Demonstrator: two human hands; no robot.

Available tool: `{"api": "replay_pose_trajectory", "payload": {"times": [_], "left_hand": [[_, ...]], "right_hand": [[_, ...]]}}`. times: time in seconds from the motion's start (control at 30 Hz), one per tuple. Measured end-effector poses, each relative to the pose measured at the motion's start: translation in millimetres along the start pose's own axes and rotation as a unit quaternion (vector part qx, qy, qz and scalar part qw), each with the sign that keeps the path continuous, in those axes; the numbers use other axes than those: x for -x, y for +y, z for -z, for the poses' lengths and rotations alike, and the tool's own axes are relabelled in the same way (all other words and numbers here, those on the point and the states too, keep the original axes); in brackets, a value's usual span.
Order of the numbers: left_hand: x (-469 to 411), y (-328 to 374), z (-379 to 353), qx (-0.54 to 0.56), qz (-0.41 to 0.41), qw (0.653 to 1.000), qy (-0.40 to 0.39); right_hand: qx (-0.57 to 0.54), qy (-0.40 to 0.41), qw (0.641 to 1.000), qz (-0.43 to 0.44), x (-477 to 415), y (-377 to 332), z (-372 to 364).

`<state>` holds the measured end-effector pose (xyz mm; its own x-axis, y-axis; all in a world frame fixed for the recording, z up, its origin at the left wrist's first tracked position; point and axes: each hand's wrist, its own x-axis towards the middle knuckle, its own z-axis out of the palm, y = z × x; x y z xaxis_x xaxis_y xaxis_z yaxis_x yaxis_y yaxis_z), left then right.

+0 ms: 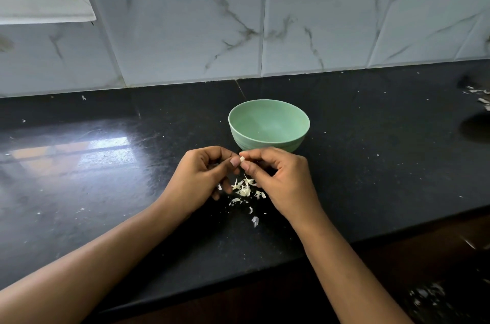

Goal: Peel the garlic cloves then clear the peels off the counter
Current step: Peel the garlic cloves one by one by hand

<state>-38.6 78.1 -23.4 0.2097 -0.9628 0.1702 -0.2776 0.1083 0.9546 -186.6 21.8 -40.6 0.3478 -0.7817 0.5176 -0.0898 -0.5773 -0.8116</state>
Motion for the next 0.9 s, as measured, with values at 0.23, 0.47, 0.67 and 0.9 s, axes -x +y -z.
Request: {"api": "replay_pose_trajectory", "payload": {"times": [0.23, 0.47, 0.67, 0.9], "left_hand": [[3, 1, -2, 0.029, -0.022, 0.999, 0.017], [7, 7, -5, 0.054, -0.045, 0.997, 0.031], [12, 10, -9, 0.064, -0.096, 0.993, 0.040], [13, 11, -11, 0.048, -0.121, 0.990, 0.047]], "right_hand": [[0.072, 0.084, 0.987, 0.117, 3, -5, 1], [0.098, 0.104, 0.977, 0.157, 5, -8, -1], [0.100, 0.113, 0.973, 0.175, 4, -10, -1], [-0.131, 0.024, 0.991, -0.017, 1, -16, -3]]}}
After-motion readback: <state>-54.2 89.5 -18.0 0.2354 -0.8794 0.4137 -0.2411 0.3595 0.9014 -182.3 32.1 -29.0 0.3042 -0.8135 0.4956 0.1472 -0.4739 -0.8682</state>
